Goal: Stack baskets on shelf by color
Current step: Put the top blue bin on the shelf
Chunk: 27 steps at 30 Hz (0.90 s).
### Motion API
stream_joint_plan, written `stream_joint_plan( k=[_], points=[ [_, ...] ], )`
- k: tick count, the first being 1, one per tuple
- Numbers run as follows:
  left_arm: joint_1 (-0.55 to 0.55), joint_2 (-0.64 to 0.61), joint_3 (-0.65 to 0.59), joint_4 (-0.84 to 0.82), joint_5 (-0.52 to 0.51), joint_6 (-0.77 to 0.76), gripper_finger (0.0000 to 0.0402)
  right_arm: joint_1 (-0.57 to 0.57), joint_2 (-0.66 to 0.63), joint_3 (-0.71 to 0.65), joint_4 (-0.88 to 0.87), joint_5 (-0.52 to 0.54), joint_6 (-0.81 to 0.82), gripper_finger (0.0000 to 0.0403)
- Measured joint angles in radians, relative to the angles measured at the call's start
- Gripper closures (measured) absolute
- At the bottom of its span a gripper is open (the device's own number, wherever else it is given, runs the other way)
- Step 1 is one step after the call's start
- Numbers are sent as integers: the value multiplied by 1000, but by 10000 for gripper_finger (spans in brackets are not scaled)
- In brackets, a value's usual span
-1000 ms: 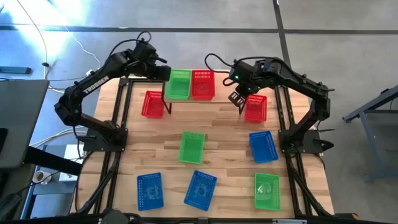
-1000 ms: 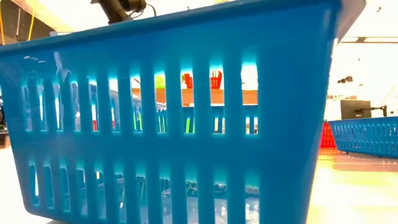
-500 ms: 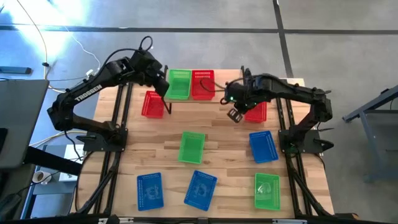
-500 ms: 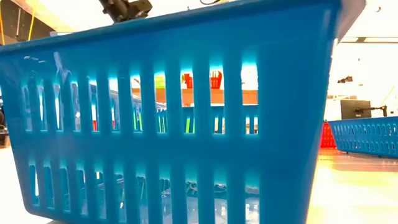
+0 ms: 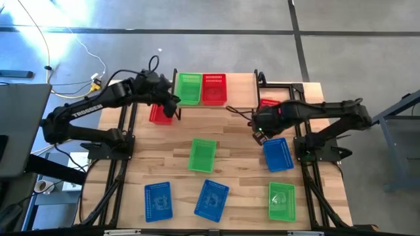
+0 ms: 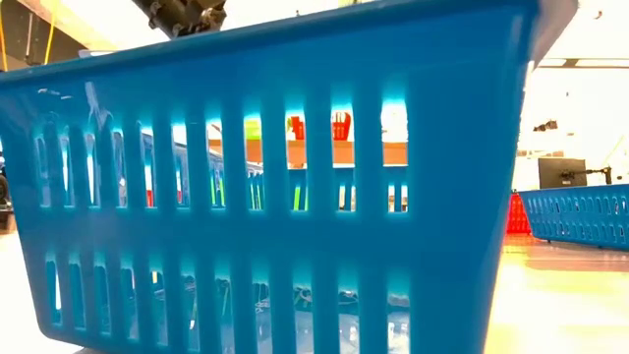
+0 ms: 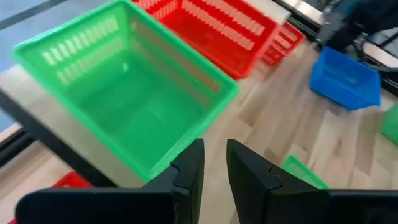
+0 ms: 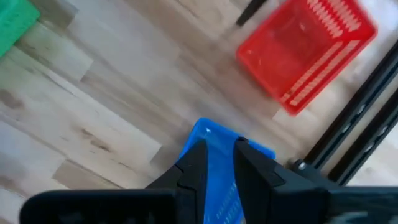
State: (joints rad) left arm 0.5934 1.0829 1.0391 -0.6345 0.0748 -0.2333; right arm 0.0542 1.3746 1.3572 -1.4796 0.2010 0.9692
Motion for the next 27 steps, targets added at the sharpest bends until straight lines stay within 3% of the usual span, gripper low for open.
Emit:
stream_joint_plan(
  k=[12,27],
  points=[
    [-140,-43,-142,129,-12,9,342,82,-107,-242,153,-123,202,341],
    [-303,-64,-243,215,-42,0,342,93,-109,-393,177,-169,333,340]
  ],
)
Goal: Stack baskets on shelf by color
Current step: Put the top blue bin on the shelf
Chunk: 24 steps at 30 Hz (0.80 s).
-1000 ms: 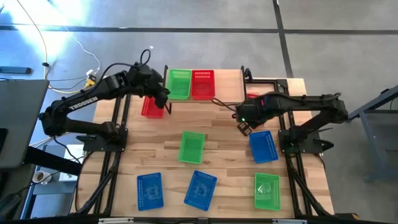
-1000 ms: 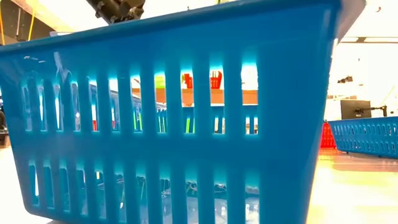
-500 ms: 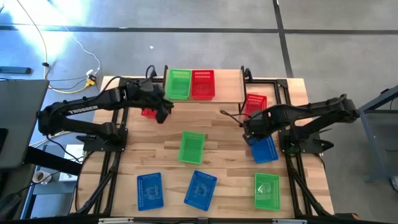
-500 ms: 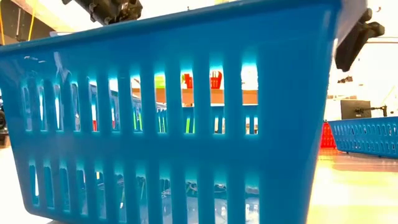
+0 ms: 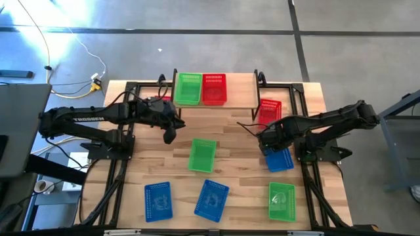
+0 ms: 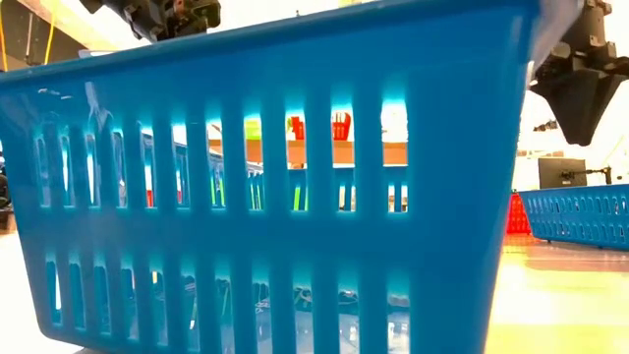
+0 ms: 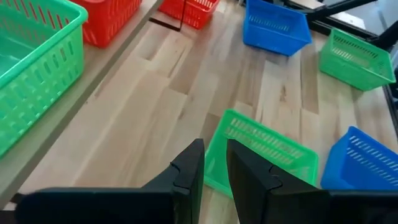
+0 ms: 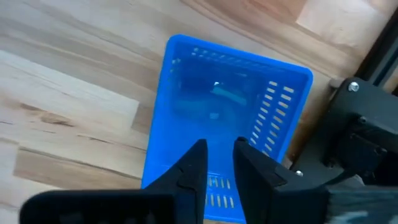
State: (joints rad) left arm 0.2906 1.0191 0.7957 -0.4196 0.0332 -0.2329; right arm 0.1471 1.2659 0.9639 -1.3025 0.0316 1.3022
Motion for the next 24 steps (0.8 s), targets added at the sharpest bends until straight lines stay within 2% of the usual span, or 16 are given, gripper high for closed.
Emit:
stream_joint_plan(
  k=[4,12,19,24],
  points=[
    [-16,0,0,6,-19,0,342,0,0,-1,1,-3,7,327],
    [-20,0,0,8,-19,9,342,0,2,-1,-45,43,56,277],
    [-20,0,0,24,-19,22,342,-3,27,-1,-128,30,62,272],
    [-20,0,0,27,-19,26,342,-14,43,-46,-113,10,51,272]
  ],
)
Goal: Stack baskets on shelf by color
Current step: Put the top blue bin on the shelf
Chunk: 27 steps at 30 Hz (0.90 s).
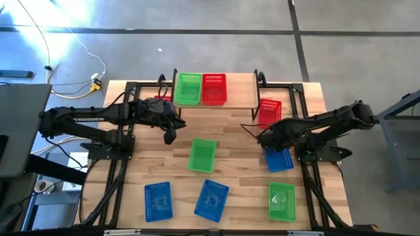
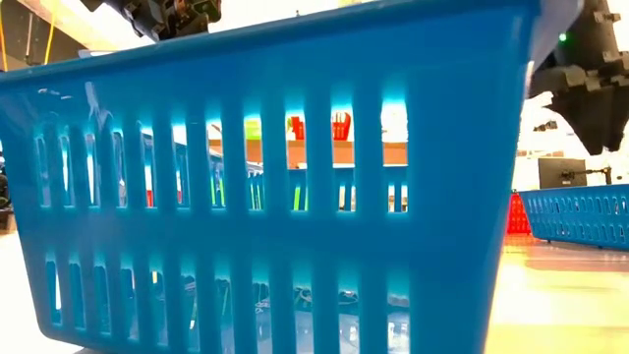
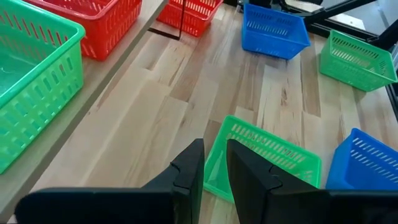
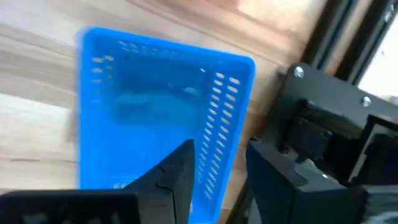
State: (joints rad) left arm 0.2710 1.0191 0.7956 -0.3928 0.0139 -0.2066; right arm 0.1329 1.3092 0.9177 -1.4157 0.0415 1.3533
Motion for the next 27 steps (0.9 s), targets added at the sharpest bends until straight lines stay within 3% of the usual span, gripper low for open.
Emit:
stream_joint_plan(
  k=[17,27],
  points=[
    [0,0,0,0,0,-11,342,-1,1,-205,173,-80,62,279],
    [0,1,0,1,0,-18,342,-1,0,-208,192,-74,79,314]
  ],
)
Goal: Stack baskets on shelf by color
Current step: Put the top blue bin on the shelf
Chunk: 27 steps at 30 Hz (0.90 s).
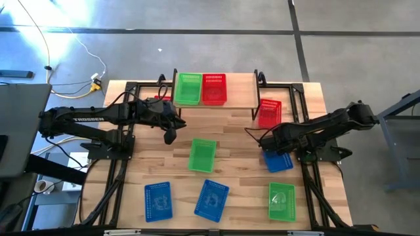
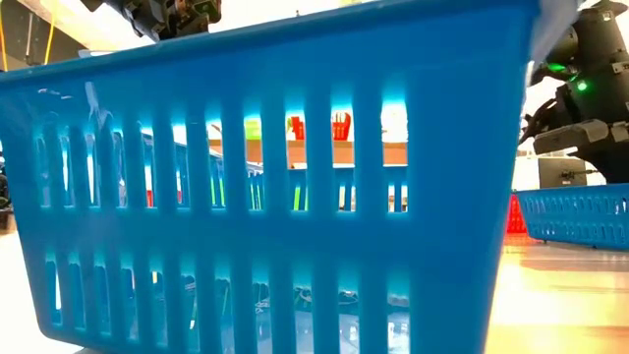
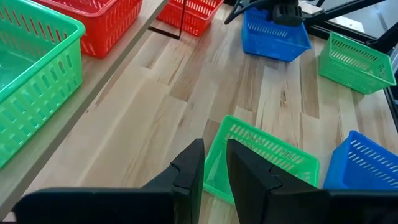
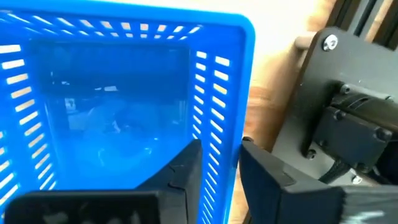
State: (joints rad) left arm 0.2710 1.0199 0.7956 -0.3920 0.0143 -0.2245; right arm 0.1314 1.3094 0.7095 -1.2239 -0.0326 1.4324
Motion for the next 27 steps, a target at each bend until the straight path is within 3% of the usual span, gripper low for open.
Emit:
stream_joint_plan(
  k=[10,18,25,27],
  points=[
    [0,0,0,0,0,10,342,0,0,-5,118,-85,6,316],
    [0,0,0,0,0,26,342,0,0,-5,147,-81,26,317],
    [0,0,0,1,0,29,342,0,0,-5,147,-63,17,390],
    [0,0,0,1,0,37,342,0,0,-4,148,-55,9,394]
  ],
)
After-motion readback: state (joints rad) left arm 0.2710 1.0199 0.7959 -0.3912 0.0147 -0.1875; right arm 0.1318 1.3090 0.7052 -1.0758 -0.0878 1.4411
